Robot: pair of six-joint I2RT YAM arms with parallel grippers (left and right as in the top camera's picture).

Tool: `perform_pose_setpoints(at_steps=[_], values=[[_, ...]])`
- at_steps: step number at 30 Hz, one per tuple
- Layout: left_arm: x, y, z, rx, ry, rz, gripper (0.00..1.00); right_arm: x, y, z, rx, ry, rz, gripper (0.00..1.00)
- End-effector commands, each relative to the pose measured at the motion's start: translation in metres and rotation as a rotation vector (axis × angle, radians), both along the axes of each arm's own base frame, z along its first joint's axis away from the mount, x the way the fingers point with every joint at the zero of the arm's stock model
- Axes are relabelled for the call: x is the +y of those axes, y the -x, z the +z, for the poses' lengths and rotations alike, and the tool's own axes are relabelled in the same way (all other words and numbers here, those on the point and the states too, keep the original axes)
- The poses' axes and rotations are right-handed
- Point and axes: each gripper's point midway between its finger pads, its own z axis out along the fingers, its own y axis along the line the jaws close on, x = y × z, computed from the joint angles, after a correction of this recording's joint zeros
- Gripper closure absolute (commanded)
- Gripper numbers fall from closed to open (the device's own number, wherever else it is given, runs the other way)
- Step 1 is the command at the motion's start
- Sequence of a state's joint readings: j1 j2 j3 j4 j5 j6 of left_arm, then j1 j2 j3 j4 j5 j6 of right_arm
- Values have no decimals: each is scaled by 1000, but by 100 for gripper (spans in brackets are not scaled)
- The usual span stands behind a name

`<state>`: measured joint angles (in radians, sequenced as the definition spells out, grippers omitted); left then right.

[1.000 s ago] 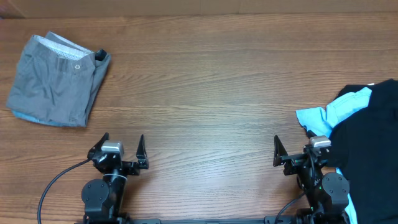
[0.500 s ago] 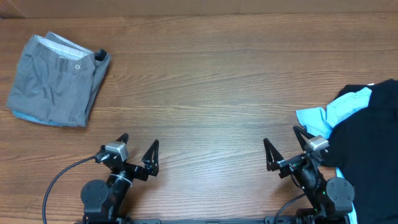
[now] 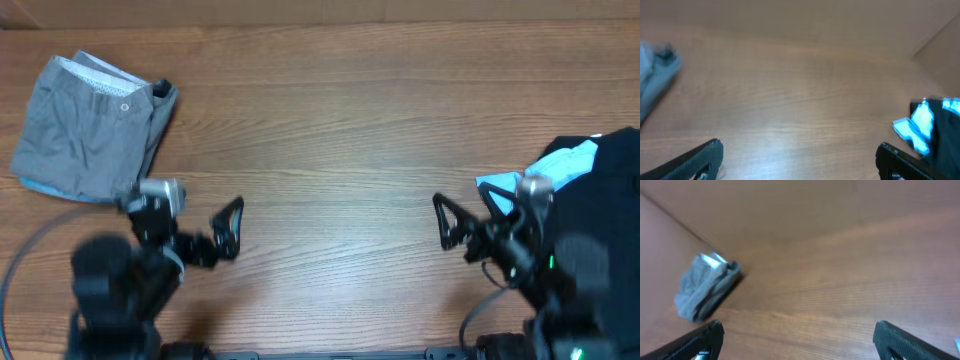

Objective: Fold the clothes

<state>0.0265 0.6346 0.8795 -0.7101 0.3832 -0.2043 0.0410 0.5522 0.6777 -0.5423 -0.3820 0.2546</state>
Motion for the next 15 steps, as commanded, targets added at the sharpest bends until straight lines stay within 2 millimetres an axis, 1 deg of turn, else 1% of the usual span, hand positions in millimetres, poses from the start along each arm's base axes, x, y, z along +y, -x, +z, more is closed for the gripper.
perform_pose_setpoints(at_steps=[1,3,6,7,9,10,12,13,15], values=[[2,-23,33,86,-20,-5,0,-15,-32,24,105,60,-89,0],[3,-32,43,174,-39,-21,0,-13,-47,28,202,102,-61,0],[3,-39,46,299,-71,-51,0,-4,-62,31,324,81,-8,0],[3,-41,44,348,-68,-53,0,0,-64,26,395,65,7,0],[3,-46,40,414,-66,-56,0,1,-69,16,470,75,23,0],[4,-46,33,460,-78,-67,0,0,-73,12,487,90,26,0],[8,-49,19,525,-96,-56,0,-8,-83,-2,546,100,-29,0],[11,-51,12,554,-109,-42,0,-17,-88,-9,577,101,-91,0],[11,-50,3,598,-107,-46,0,-49,-96,-24,638,109,-269,0]])
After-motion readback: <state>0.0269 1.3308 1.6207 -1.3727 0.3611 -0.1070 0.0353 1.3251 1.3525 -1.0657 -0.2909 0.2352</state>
